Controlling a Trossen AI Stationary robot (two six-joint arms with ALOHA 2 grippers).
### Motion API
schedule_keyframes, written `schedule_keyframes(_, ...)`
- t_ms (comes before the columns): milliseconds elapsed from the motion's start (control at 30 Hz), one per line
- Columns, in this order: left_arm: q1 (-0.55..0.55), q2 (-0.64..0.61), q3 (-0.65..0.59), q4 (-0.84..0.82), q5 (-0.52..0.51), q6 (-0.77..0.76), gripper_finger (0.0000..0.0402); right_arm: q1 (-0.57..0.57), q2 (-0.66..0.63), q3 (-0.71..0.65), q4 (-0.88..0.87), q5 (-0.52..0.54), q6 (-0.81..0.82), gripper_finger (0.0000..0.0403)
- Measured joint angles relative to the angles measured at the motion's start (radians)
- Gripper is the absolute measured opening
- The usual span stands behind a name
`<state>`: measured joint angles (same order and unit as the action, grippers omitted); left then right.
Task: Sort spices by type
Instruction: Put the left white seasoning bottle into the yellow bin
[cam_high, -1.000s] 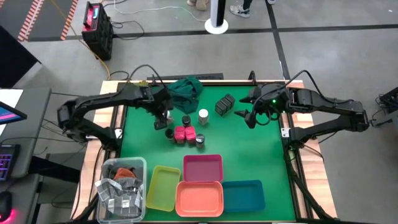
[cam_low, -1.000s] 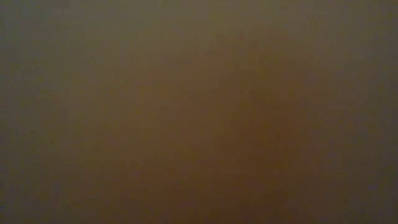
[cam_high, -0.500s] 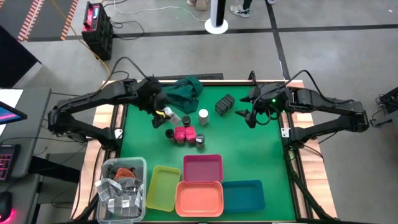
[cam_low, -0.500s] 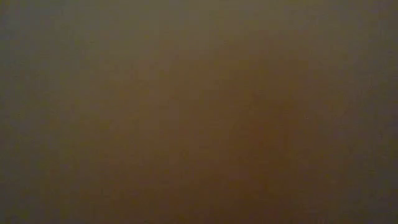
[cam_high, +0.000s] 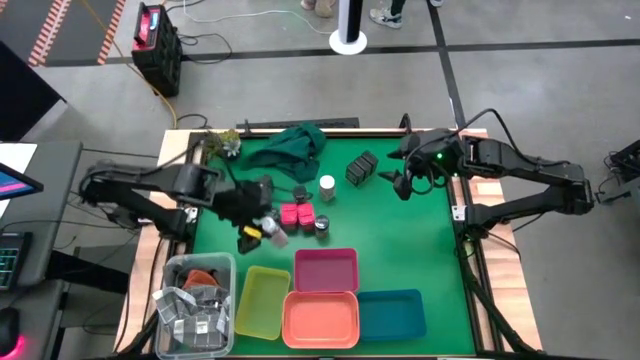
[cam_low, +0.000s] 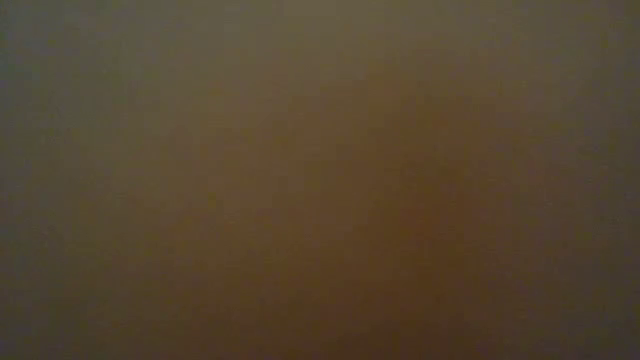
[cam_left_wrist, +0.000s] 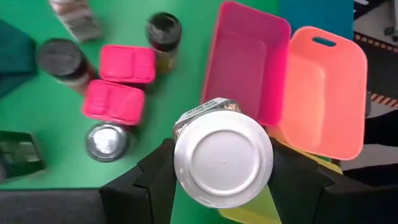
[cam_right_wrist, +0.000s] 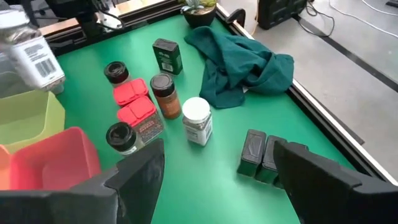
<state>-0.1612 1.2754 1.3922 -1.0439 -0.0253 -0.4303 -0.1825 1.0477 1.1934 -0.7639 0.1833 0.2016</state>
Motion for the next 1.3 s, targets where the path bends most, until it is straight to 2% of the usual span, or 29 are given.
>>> schedule_keyframes(267,-0.127,0.053,0.000,0.019,-0.015,-0.135,0.0197,0.028,0.007,0.000,-0.006,-0.002,0.014,0.0324)
schedule_keyframes(600,-0.238,0.156,0.000,0.041,-0.057,-0.201,0.0197,0.077,0.046,-0.001,-0.009,-0.002,0.044,0.0324)
schedule_keyframes(833,-0.269,0.253,0.000,0.038,0.004,-0.169,0.0197,0.105,0.086,-0.001,-0.010,-0.001,0.044,0.0324)
schedule_keyframes(1100,-0.278,0.278,-0.006,-0.046,0.001,-0.181,0.0197,0.110,0.080,-0.001,-0.012,-0.001,0.037,0.0324)
schedule_keyframes(1300,-0.285,0.298,-0.041,-0.033,0.024,-0.184,0.0197,0.109,0.078,-0.001,-0.009,0.000,0.036,0.0324)
